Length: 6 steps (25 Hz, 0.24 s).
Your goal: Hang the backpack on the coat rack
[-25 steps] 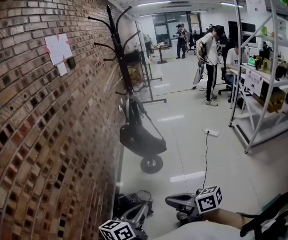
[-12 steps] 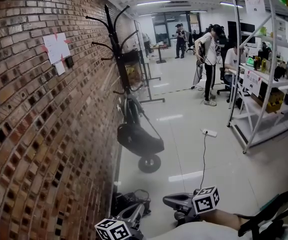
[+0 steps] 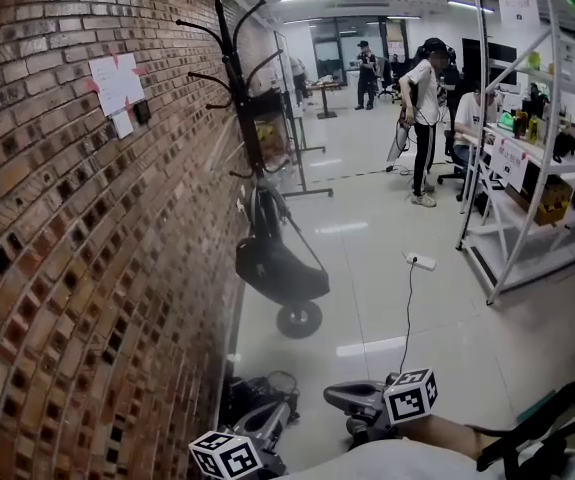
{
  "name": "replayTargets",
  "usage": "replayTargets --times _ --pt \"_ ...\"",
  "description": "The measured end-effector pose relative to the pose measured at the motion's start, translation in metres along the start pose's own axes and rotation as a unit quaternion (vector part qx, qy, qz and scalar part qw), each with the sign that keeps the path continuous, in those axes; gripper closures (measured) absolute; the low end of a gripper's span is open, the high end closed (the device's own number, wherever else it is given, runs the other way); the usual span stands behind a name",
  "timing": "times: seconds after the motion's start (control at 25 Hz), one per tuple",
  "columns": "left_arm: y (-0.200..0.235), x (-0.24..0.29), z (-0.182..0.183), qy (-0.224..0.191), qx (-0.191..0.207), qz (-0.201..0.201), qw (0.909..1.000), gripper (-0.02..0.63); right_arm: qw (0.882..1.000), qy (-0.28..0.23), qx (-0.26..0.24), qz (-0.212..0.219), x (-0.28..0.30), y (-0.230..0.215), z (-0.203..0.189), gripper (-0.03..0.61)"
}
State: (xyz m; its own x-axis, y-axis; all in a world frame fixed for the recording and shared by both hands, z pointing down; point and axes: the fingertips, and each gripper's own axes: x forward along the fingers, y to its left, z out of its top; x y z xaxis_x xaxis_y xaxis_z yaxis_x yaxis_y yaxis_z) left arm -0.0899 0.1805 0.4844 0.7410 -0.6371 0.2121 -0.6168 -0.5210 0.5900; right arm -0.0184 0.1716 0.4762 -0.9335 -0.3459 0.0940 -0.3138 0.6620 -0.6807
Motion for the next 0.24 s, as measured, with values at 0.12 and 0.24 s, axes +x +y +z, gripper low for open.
replayTargets --times 0.12,0.24 --pt "0.0000 0.0021 0.0015 0.001 0.002 0.001 1.0000 0.612 1.000 -0.001 -0.002 0.001 0.0003 -0.0014 0.0019 0.580" --pt "0.0007 0.0026 0.0024 0.001 0.005 0.002 1.0000 0.612 1.000 0.000 -0.004 0.001 0.0000 -0.0020 0.0030 0.580"
